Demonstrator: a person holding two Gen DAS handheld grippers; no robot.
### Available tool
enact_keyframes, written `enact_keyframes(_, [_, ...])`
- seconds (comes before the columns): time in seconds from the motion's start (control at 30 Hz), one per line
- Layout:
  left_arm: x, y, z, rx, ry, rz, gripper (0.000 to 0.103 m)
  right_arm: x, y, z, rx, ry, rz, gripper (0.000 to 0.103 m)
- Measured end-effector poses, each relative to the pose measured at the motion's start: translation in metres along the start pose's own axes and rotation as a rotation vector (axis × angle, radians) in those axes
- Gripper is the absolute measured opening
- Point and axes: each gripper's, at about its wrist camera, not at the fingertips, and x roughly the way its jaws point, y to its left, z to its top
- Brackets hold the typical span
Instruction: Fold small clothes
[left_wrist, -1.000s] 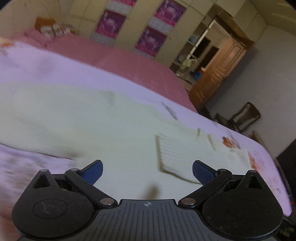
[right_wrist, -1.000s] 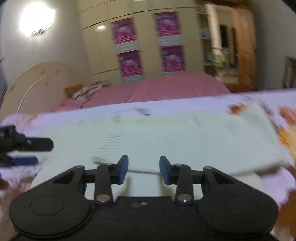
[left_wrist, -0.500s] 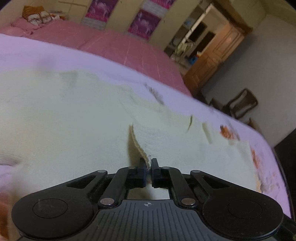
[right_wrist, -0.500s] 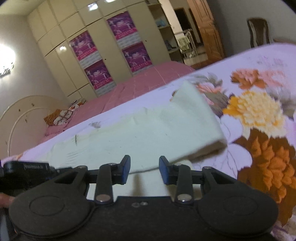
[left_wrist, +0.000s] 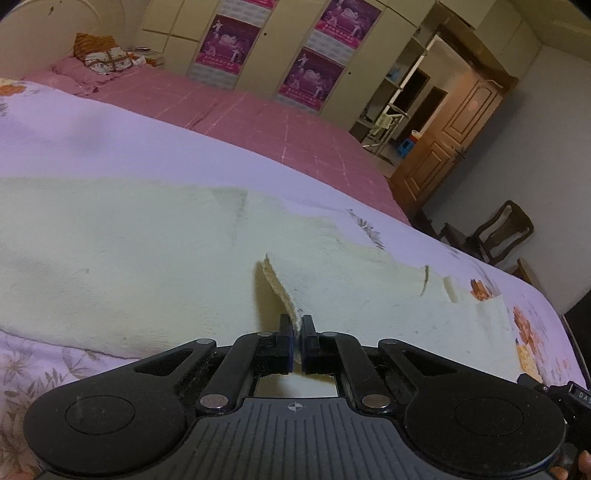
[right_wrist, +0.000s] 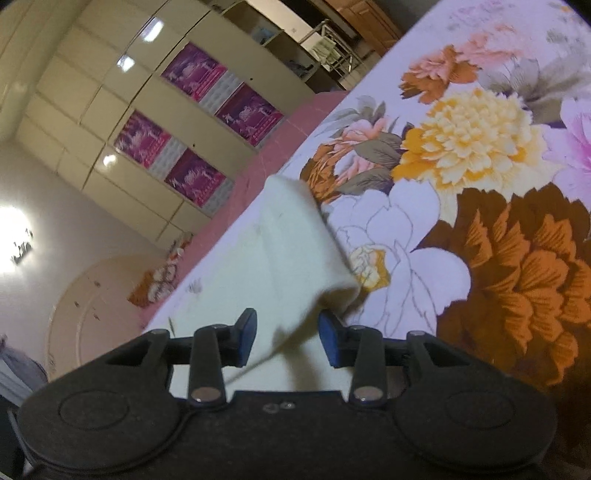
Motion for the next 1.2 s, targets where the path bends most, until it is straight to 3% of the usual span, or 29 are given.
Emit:
enact_keyframes(0.33, [-0.014,0.023,0.002,-0.031,-0.029,0.029,0.004,0.007,-0.032,0.007,0.234,0.021,0.127,0.040])
enact_keyframes(0.47, [-0.015,0.032,0.000,-0.041,-0.023,0.033,0.004,0.009,-0.031,0.007,0.242,0.025,0.130,0.039])
enact_keyframes(0.6, [-0.012,0.035,-0.001,-0.049,-0.018,0.030,0.004,0.010,-0.032,0.007,0.237,0.024,0.113,0.032])
enact_keyframes(0.67, [-0.010,0.035,-0.002,-0.041,-0.014,0.034,0.004,0.011,-0.031,0.007,0.217,0.030,0.088,0.024])
enact_keyframes(0.73, [-0.010,0.035,-0.002,-0.038,-0.005,0.040,0.004,0.012,-0.031,0.006,0.172,0.039,0.044,0.004])
enact_keyframes(0.97, [-0.009,0.028,-0.007,-0.013,0.005,0.074,0.004,0.010,-0.018,0.009,-0.005,0.052,-0.030,0.002])
enact_keyframes(1.1, [-0.010,0.030,-0.008,-0.001,0.007,0.077,0.004,-0.009,-0.010,0.015,-0.117,0.035,-0.045,0.022])
enact_keyframes(1.2, [-0.010,0.029,-0.010,-0.007,-0.002,0.084,0.004,-0.010,0.004,0.024,-0.225,-0.006,-0.057,0.020])
